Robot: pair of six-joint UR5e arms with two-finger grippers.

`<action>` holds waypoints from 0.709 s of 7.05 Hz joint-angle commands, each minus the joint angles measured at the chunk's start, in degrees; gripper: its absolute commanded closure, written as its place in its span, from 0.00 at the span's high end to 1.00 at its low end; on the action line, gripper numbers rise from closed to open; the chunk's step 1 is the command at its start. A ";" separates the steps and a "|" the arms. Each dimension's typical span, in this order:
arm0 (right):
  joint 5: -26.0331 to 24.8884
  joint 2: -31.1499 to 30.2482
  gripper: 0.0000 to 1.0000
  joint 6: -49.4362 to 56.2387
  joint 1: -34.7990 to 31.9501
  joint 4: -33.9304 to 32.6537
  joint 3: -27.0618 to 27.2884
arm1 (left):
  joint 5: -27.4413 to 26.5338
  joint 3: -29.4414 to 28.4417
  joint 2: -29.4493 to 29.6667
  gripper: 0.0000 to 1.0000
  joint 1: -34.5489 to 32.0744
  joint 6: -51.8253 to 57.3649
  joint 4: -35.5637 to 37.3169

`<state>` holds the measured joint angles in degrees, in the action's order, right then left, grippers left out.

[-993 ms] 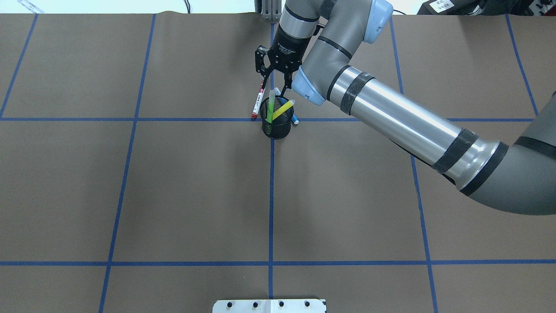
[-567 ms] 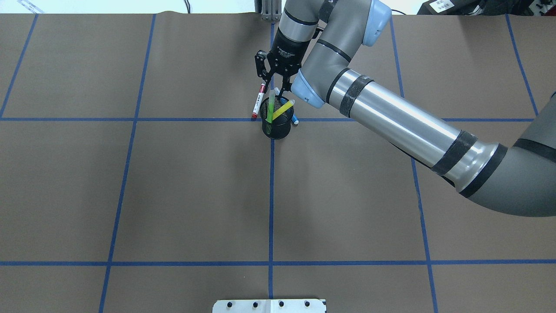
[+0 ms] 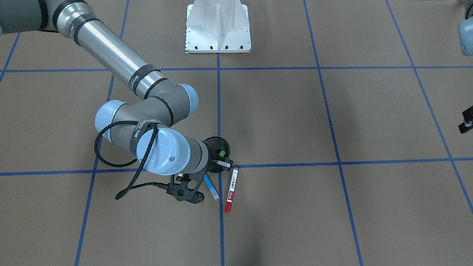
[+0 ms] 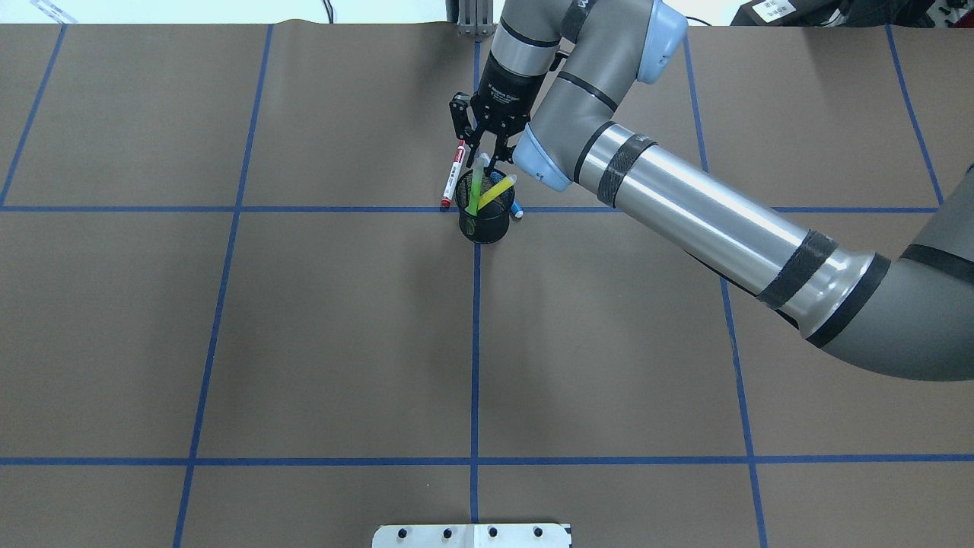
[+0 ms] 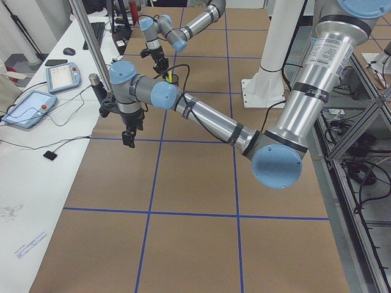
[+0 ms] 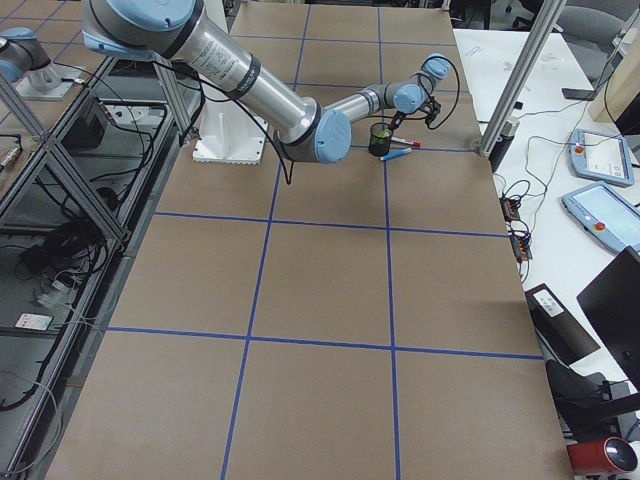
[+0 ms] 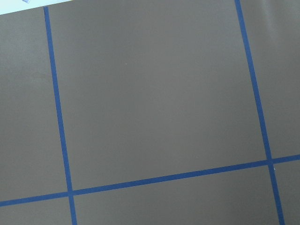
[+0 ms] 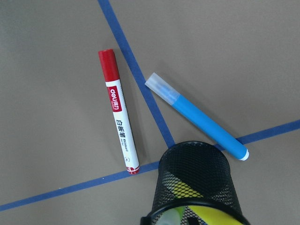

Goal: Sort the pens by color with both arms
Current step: 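Lower the right gripper into the cup and grasp the green marker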

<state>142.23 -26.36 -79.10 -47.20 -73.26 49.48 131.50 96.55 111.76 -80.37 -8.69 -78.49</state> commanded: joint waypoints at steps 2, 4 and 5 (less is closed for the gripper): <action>1.64 -0.10 0.23 -0.35 -0.09 -0.30 0.00 | -0.01 0.48 0.03 0.99 -0.05 0.08 0.09; 4.79 -0.62 0.19 -0.71 -1.05 -0.56 0.00 | -0.01 0.57 0.03 0.99 -0.05 -0.01 0.17; 6.99 -1.06 0.18 -0.79 -2.10 -0.65 0.00 | -0.01 0.57 0.03 0.99 -0.05 -0.01 0.17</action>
<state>146.75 -26.98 -79.75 -48.23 -73.79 49.49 131.48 97.07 111.80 -80.40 -8.69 -78.32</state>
